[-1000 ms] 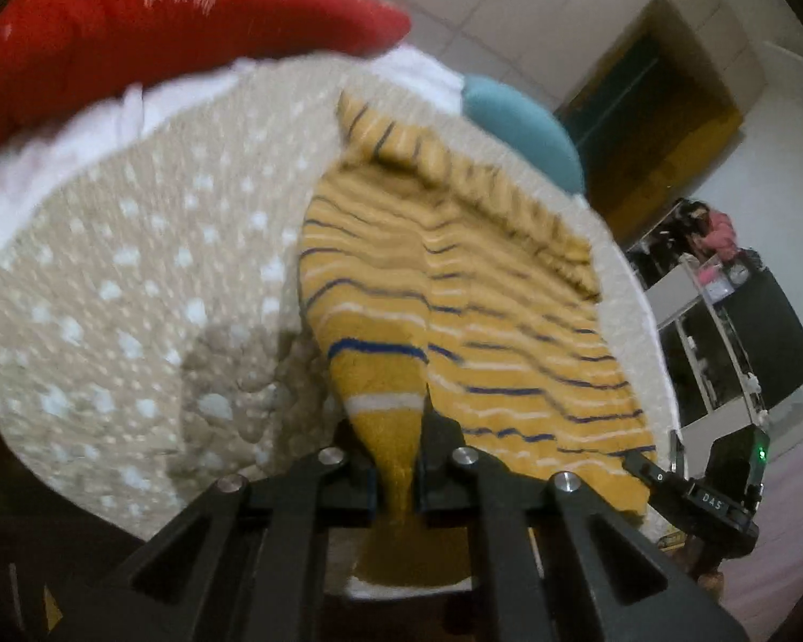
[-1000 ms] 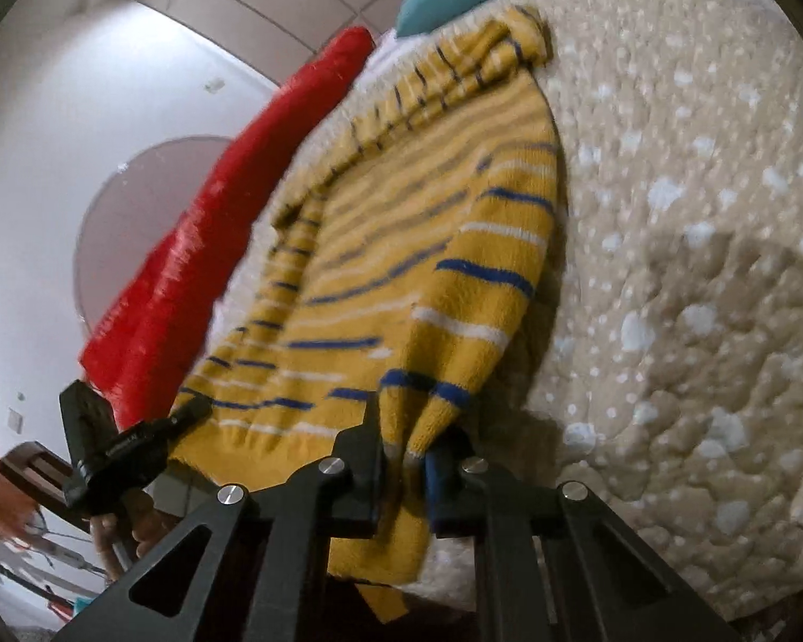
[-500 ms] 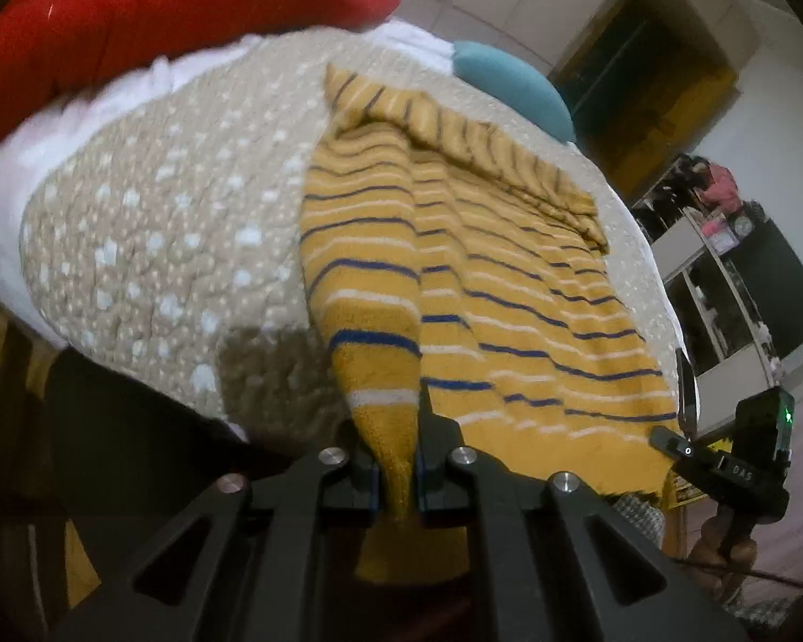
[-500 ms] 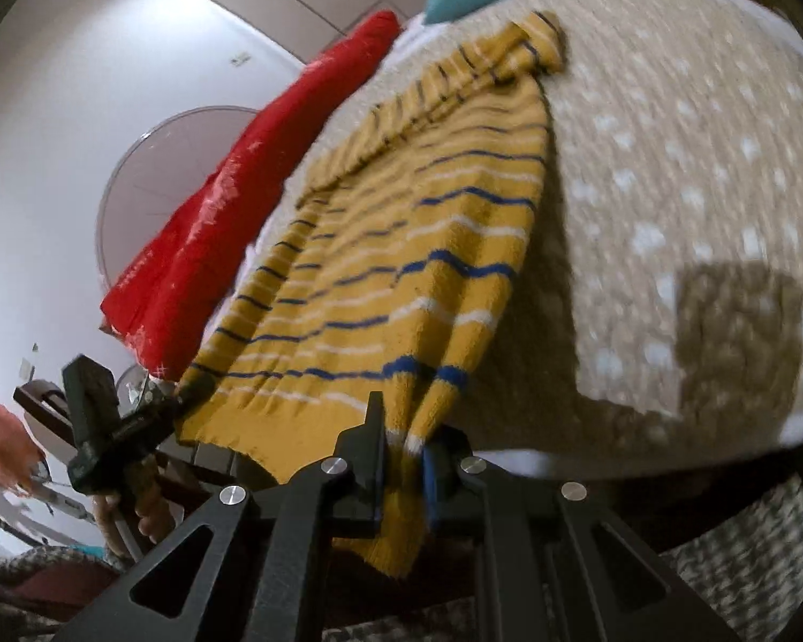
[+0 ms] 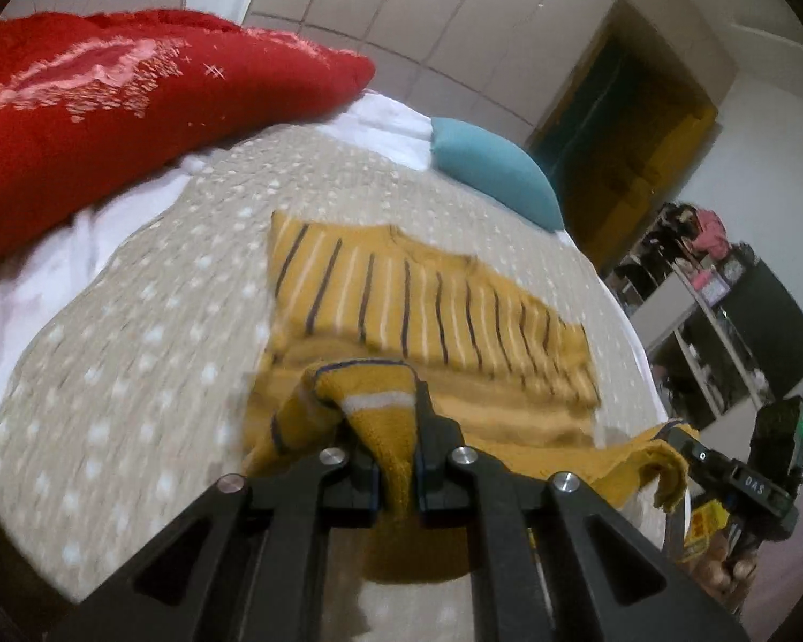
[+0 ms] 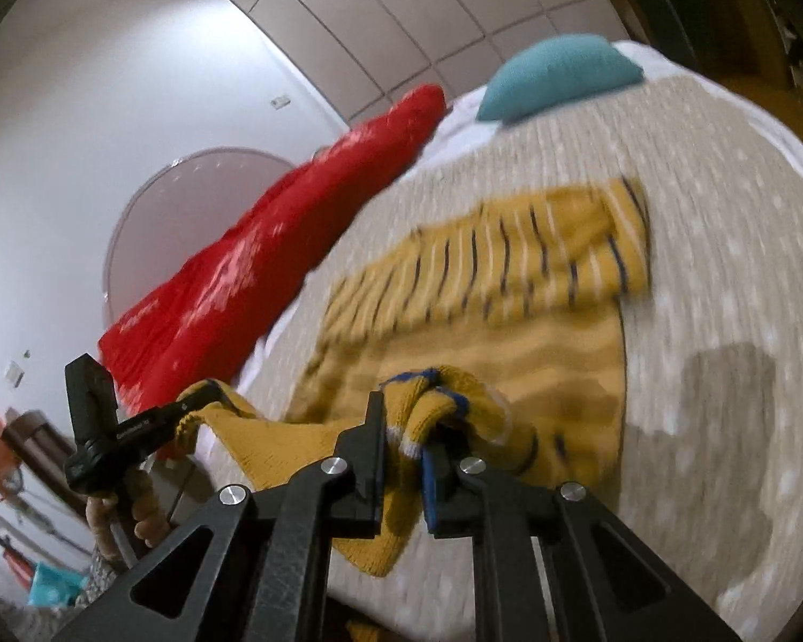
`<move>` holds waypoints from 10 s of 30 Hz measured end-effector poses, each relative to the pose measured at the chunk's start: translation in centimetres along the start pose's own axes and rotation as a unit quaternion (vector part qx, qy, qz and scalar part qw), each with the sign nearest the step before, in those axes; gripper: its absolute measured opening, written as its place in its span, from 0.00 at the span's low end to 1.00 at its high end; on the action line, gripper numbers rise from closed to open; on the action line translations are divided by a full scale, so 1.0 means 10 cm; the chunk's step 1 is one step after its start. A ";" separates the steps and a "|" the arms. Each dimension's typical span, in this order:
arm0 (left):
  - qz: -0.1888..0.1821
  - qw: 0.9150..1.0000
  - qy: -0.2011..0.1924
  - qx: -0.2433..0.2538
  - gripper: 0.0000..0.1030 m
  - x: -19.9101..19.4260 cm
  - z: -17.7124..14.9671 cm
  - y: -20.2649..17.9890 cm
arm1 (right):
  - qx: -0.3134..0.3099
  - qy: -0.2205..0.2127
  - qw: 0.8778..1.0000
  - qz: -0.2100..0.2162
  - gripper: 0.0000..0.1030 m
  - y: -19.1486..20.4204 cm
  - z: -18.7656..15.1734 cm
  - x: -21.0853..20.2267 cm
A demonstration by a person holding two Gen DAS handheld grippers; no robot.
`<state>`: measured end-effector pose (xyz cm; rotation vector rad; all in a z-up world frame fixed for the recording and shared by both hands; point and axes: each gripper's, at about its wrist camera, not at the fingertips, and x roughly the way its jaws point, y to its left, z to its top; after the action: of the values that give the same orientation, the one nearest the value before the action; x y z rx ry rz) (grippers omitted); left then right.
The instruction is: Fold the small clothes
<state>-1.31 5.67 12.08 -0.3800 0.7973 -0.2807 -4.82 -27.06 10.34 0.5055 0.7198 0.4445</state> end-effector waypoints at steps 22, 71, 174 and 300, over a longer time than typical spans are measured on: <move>-0.080 0.978 0.123 -0.149 0.35 1.88 0.98 0.66 | 0.257 0.081 0.962 0.051 0.25 -1.59 1.27 1.95; 0.145 0.983 0.104 0.042 0.32 0.40 -0.05 0.84 | 0.123 0.049 0.979 -0.156 0.24 -1.50 0.24 0.22; 0.073 0.984 -0.092 -0.131 0.75 0.04 -0.06 1.18 | -0.062 -0.037 0.984 -0.164 0.15 0.57 0.86 1.32; 0.131 0.988 0.042 0.074 0.82 0.28 -0.99 -0.24 | -0.056 0.101 0.981 -0.154 0.23 0.06 -0.09 1.61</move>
<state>-6.99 0.17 4.99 -0.1216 0.8924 -0.1100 5.27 -17.60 1.96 0.2374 0.9473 0.2449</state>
